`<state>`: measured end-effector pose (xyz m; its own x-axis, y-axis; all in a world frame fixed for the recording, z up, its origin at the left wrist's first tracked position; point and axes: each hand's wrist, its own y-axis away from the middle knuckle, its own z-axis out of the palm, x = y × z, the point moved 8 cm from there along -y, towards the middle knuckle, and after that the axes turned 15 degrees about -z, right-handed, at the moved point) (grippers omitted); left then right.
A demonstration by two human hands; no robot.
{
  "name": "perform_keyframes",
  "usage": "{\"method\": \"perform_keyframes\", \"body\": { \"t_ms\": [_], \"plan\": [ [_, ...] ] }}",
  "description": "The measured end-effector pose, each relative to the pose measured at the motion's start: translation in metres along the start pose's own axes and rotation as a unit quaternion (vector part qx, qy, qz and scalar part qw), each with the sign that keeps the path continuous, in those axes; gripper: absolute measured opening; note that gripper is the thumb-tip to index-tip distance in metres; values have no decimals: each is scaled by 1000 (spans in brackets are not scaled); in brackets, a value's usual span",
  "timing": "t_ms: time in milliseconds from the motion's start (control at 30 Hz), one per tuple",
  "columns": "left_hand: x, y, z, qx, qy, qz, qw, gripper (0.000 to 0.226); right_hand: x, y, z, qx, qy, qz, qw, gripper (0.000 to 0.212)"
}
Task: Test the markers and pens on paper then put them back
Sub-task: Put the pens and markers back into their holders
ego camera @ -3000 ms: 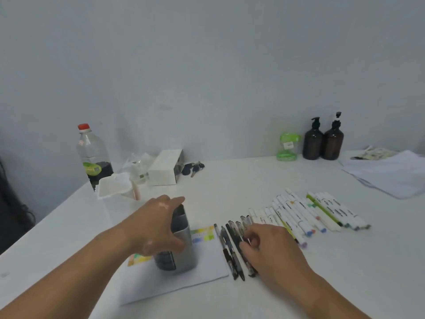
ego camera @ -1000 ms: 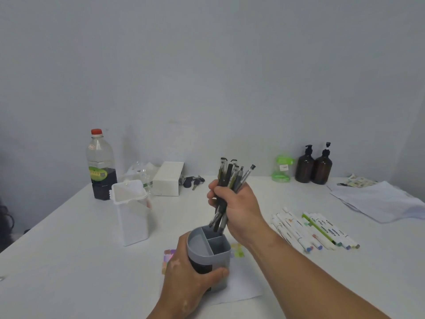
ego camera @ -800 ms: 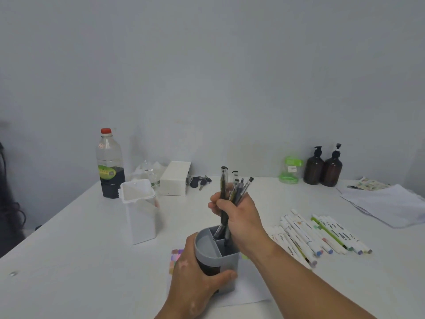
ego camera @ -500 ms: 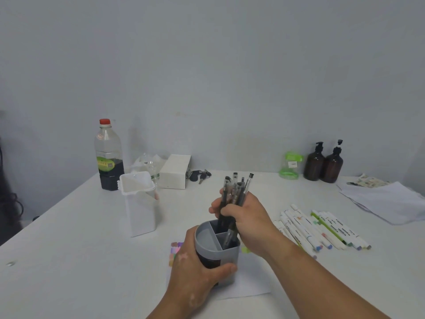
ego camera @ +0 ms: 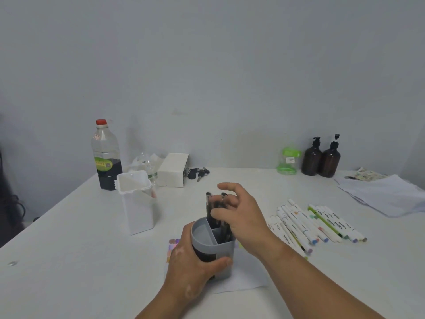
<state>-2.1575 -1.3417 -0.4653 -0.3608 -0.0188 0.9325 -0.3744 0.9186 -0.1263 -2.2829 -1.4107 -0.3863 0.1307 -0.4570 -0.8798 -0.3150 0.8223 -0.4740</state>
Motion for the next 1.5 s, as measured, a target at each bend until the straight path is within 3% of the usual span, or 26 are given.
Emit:
{"method": "perform_keyframes", "body": {
  "t_ms": [267, 467, 600, 733, 933, 1200, 1367, 1433, 1500],
  "plan": [
    [9, -22, -2, -53, 24, -102, 993, 85, 8, 11, -75, 75, -22, 54, 995, 28],
    [24, -70, 17, -65, 82, -148, 984, 79, 29, 27, -145, 98, 150, 89, 980, 20],
    [37, -121, 48, -33, 50, -142, 988, 92, 39, 14, -171, 43, 301, 89, 949, 13],
    [31, -165, 83, -9, 27, -138, 990, 90, 58, -3, -184, -14, 368, 88, 925, 10],
    [17, -208, 114, 15, 36, -148, 988, 96, 72, -14, -197, -40, 419, 62, 905, 7],
    [18, -234, 127, -28, 15, -151, 988, 90, 80, -9, -196, -53, 419, 66, 904, 7],
    [14, -226, 112, -51, 25, -184, 981, 118, 70, -4, -187, -60, 427, 69, 900, 9],
    [13, -207, 93, -12, -2, -199, 980, 110, 65, 1, -181, -60, 420, 70, 903, 11],
    [11, -175, 69, 21, -8, -203, 979, 84, 60, 8, -172, -70, 422, 74, 901, 11]
  ]
}}
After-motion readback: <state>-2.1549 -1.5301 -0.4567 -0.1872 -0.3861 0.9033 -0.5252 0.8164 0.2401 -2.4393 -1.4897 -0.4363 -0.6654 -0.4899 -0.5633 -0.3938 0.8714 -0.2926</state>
